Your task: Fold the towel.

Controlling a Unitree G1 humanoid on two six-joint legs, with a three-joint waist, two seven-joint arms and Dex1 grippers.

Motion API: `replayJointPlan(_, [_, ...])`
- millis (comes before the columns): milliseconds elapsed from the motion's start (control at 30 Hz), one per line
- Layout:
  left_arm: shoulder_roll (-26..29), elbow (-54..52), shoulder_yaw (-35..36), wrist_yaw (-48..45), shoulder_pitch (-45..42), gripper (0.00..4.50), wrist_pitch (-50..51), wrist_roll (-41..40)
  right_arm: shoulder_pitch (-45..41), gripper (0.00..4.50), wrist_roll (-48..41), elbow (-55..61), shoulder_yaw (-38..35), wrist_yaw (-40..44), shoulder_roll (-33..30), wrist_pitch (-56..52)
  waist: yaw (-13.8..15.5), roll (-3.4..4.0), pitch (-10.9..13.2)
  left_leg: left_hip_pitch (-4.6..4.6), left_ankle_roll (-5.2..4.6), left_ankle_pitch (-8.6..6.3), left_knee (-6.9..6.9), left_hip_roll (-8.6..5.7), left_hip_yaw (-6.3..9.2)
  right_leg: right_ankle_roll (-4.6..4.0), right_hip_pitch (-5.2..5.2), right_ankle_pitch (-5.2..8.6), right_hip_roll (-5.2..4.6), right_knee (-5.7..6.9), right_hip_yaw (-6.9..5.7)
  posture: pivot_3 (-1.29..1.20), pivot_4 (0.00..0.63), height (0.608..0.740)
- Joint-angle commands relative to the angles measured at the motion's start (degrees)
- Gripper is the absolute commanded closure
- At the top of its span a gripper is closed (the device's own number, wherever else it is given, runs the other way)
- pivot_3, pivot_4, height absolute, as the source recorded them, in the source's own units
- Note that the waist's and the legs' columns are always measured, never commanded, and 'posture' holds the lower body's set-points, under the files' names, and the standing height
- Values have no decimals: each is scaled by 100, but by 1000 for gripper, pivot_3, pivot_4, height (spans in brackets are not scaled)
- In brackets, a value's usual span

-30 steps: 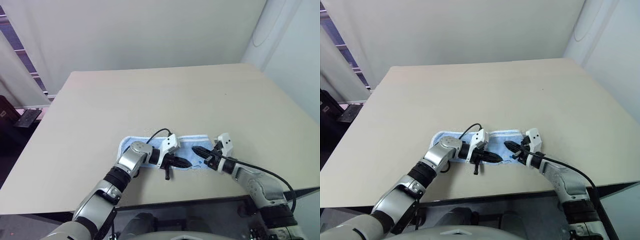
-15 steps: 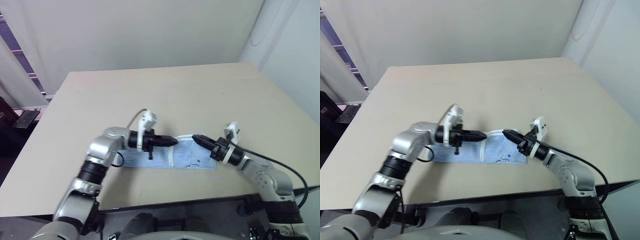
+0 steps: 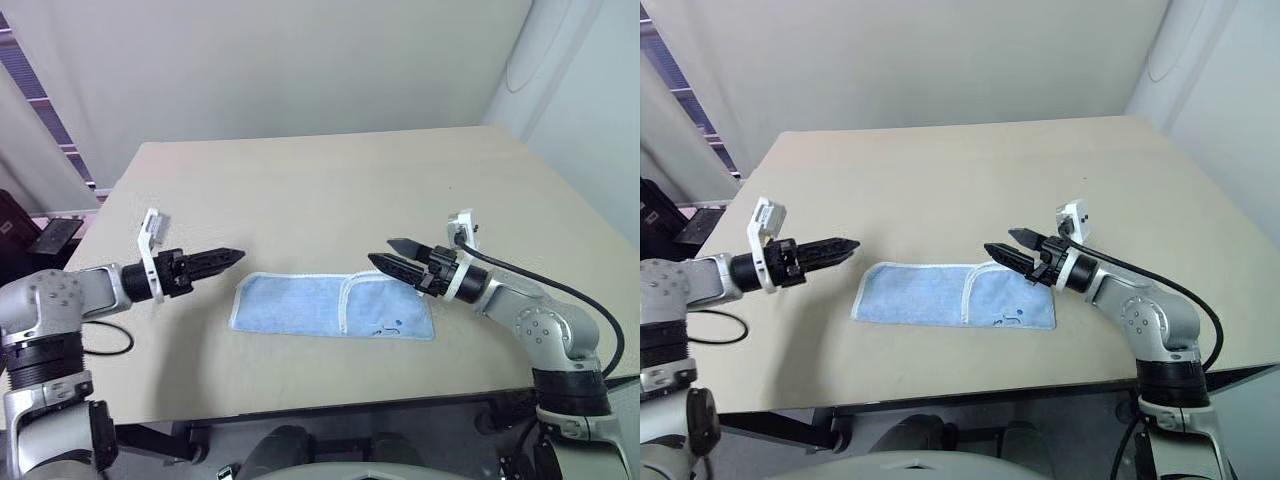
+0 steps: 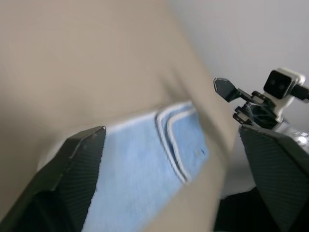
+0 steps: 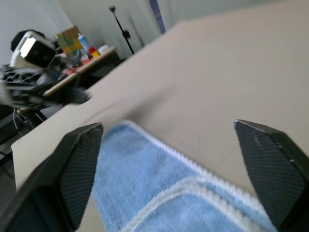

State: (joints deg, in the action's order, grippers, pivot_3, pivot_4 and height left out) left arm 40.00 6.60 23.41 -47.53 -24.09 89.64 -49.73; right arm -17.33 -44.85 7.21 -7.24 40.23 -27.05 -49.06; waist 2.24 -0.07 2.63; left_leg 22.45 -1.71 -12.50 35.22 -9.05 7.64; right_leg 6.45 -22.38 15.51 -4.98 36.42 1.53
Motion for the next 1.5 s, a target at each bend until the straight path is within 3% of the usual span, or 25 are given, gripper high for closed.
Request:
replayJointPlan(33, [455, -108, -293, 313, 381, 9, 286, -618, -284, 24, -181, -160, -65, -119, 127, -260, -22, 1, 1, 0, 1, 0, -5, 0, -1, -1, -3, 0, -4, 0, 7, 0, 0, 740])
replayJointPlan(267, [1026, 194, -615, 952, 917, 9, 286, -1813, -586, 24, -318, -520, -244, -275, 333, -559, 3, 7, 4, 0, 10, -1, -17, 2, -3, -23, -15, 8, -4, 3, 18, 0, 0, 740])
replayJointPlan(667, [131, 990, -756, 2488, 708, 9, 286, -2776, -594, 24, -134, -643, -354, -679, 391, -587, 17, 13, 1, 0, 14, 0, -18, 0, -5, -24, -17, 6, -6, 2, 20, 0, 0, 740])
replayJointPlan(833, [-254, 1264, -445, 2983, 505, 9, 286, -2388, -554, 24, -131, -571, -459, -809, 384, -555, 30, 29, -9, 0, 14, 0, -15, -5, -5, -32, -10, 4, -10, 0, 20, 0, 0, 740])
replayJointPlan(1333, [-556, 1475, 88, 3244, 155, 9, 183, -1738, -578, 24, -12, -739, -565, -1122, 491, -427, 0, 51, -14, -5, 19, 3, -17, -2, 9, -82, -11, -25, -4, 1, 8, 0, 0, 740])
replayJointPlan(1433, [-592, 1438, 111, 3143, 80, 592, 228, -1651, -542, 0, 32, -692, -532, -1120, 495, -407, -8, 51, -14, -5, 26, 7, -19, -2, 12, -82, -16, -25, 0, 1, 9, 0, 0, 740])
replayJointPlan(1500, [-613, 1418, 114, 3066, 36, 1318, 273, -1605, -543, 0, 68, -689, -531, -1126, 508, -395, -8, 51, -14, -4, 29, 9, -20, -1, 13, -81, -19, -25, 3, 0, 11, 0, 0, 740])
